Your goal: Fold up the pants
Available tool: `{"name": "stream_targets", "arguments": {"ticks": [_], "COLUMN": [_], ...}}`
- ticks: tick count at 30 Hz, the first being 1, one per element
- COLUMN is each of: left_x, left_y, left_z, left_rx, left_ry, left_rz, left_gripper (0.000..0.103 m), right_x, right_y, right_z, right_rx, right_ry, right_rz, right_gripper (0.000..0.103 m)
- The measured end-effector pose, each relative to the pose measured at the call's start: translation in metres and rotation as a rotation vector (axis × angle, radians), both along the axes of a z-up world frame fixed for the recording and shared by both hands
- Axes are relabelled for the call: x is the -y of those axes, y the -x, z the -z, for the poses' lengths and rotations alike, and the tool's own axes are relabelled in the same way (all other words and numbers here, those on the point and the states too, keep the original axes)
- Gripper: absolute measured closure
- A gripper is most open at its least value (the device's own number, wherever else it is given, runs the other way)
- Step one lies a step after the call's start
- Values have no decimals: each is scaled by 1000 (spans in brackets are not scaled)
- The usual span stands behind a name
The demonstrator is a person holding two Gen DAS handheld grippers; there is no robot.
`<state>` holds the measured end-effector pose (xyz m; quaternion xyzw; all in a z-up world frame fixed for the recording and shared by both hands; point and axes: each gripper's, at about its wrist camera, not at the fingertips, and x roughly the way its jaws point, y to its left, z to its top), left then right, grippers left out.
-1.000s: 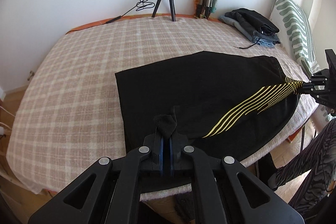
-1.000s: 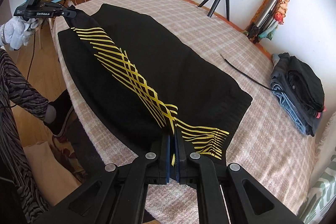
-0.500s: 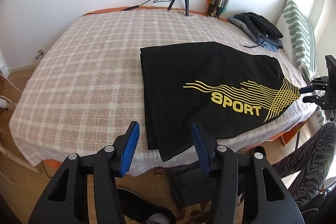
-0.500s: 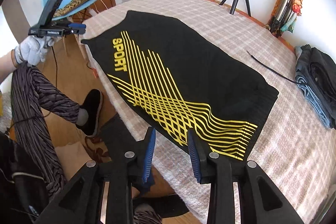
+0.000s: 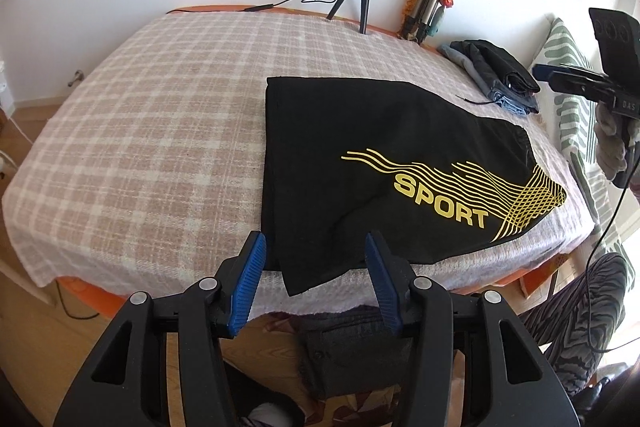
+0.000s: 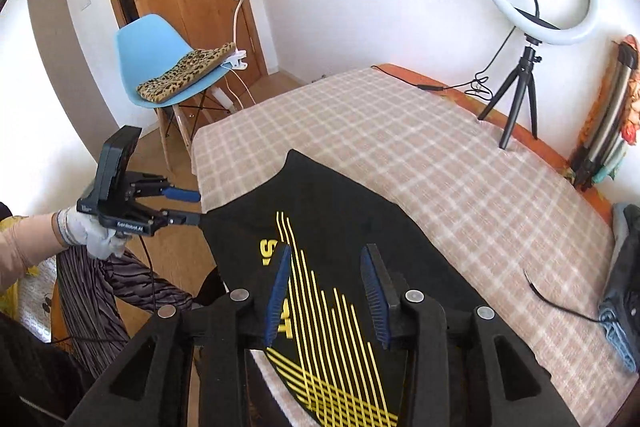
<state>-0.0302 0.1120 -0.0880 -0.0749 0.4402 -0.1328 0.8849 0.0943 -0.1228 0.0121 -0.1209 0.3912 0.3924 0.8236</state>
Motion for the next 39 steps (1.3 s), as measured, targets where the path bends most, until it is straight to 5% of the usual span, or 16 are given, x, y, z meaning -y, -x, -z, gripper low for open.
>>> {"name": "stream_targets", "arguments": {"ticks": [5, 9, 15, 22, 27, 35, 39], "left_x": [0, 15, 19, 9, 6, 9, 12], "left_y": [7, 13, 14, 10, 9, 7, 5], "left_z": [8, 3, 5, 3, 2, -3, -4], "left_rx": [-24, 49, 64, 61, 63, 77, 78], "left_ry": [77, -53, -85, -69, -53, -37, -44], "left_rz": [-2, 37, 75, 49, 40, 46, 59], "left_gripper": [53, 53, 53, 53, 53, 53, 53], "right_x": [-65, -115, -162, -181, -186, -176, -180], "right_y": [-60, -93, -124, -131, -121, -136, -142], "right_z": [30, 59, 96, 116, 114, 98, 103], "right_rx": [-44, -62, -146, -191, -138, -45, -112], "right_ry": [15, 69, 66, 76, 94, 81, 78], "right_rz": [-63, -109, -151, -186, -215, -89, -108], "right_gripper": [65, 65, 65, 67, 102, 103, 98]}}
